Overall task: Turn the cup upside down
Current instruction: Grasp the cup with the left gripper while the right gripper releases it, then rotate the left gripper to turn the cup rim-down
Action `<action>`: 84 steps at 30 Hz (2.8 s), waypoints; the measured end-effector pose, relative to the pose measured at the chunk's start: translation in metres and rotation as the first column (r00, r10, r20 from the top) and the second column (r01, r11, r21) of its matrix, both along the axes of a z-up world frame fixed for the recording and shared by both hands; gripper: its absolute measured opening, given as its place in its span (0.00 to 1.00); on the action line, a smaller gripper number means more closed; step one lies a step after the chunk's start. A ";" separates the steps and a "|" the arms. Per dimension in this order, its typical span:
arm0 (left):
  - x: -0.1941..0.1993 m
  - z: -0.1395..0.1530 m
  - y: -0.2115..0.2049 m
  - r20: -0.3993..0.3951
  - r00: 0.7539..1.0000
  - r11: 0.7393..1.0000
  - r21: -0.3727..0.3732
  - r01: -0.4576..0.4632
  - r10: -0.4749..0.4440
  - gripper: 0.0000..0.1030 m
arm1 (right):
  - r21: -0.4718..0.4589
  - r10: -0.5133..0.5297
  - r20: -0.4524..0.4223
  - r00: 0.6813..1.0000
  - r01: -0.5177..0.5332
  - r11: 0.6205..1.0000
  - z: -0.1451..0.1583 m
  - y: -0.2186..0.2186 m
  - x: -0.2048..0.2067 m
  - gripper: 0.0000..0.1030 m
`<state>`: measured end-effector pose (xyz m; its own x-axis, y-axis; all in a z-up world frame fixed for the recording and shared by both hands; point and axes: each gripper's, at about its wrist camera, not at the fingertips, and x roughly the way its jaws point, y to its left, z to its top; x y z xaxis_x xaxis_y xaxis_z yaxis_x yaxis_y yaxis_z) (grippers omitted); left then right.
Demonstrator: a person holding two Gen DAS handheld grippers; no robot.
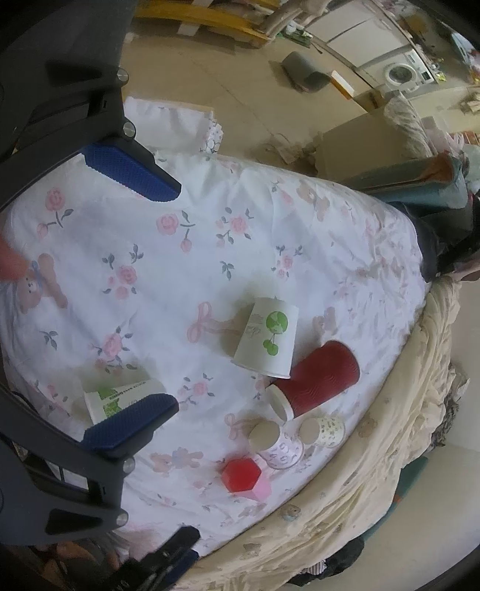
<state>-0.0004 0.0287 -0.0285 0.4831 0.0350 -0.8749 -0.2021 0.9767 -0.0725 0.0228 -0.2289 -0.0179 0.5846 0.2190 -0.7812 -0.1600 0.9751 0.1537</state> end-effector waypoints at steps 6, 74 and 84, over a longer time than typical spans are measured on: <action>0.013 -0.008 -0.012 -0.083 0.995 0.998 -0.036 0.042 -0.045 1.00 | 0.014 -0.033 0.011 0.999 0.032 0.999 0.006 -0.008 -0.002 1.00; 0.042 -0.015 -0.014 -0.081 0.989 0.940 -0.330 0.089 -0.122 0.52 | 0.362 0.234 -0.296 0.926 -0.118 0.925 -0.045 0.033 0.007 1.00; 0.041 -0.021 -0.009 -0.095 0.990 0.935 -0.348 0.067 -0.106 0.52 | 0.408 0.338 -0.302 0.892 -0.199 0.891 -0.046 0.051 -0.001 1.00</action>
